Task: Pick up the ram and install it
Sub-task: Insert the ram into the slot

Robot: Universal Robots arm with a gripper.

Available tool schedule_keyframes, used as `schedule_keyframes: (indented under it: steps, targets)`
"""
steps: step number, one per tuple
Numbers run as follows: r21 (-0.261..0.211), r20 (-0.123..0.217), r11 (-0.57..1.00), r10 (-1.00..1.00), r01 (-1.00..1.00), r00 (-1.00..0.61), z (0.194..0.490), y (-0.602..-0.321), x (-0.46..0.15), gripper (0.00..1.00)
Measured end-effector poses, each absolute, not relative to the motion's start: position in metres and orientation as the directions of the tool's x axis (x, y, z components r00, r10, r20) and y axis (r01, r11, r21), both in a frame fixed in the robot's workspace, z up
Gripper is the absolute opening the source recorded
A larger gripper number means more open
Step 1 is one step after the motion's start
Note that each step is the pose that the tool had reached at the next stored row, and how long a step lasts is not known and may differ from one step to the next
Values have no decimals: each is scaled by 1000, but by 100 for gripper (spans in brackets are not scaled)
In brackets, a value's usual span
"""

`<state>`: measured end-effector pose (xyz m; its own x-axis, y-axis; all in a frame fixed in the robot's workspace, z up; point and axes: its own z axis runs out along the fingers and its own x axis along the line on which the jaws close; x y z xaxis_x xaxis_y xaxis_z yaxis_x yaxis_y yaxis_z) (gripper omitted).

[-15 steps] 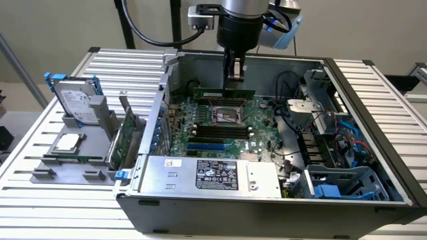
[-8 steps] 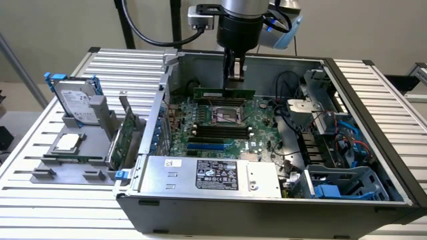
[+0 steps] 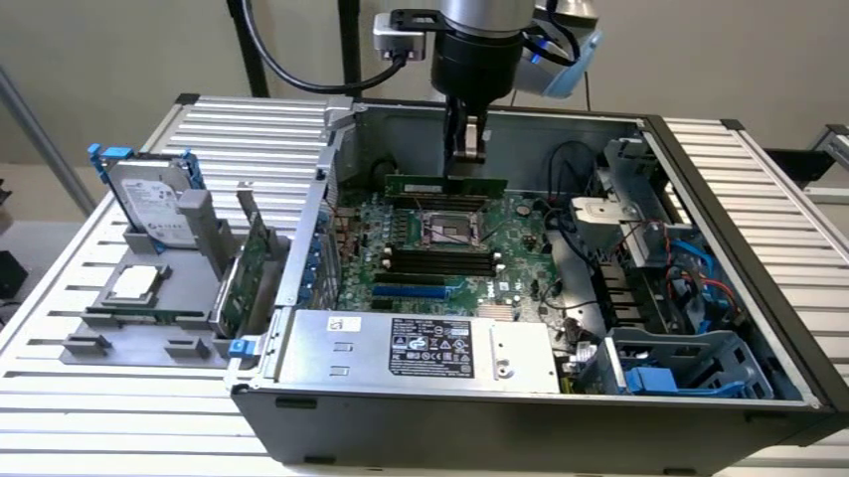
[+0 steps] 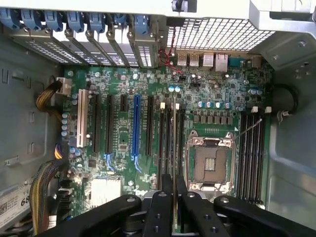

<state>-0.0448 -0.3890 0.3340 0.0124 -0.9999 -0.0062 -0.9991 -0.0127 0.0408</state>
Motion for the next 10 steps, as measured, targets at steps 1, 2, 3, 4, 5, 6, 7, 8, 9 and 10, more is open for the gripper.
schedule_keyframes:
  steps: [1,2,3,4,5,6,7,8,9,10]
  targets:
    - [41,-6,-7,-1000,-999,7,333,-389,-45,0]
    - [41,-6,-1,-1000,-999,1,331,-389,-44,0]
    - [41,-6,3,-1000,-999,-3,330,-389,-43,0]
    - [41,-6,6,-1000,-999,-6,328,-389,-42,0]
    - [41,-6,8,-1000,-999,-9,326,-389,-40,0]
    - [41,-6,11,-1000,-999,-11,324,-389,-39,0]
    - [41,-5,12,-1000,-999,-13,323,-389,-39,0]
    - [41,-5,14,-1000,-999,-14,321,-389,-39,0]
    - [41,-5,16,-1000,-999,-16,319,-389,-39,0]
    - [41,-5,17,-1000,-999,-17,317,-389,-39,0]
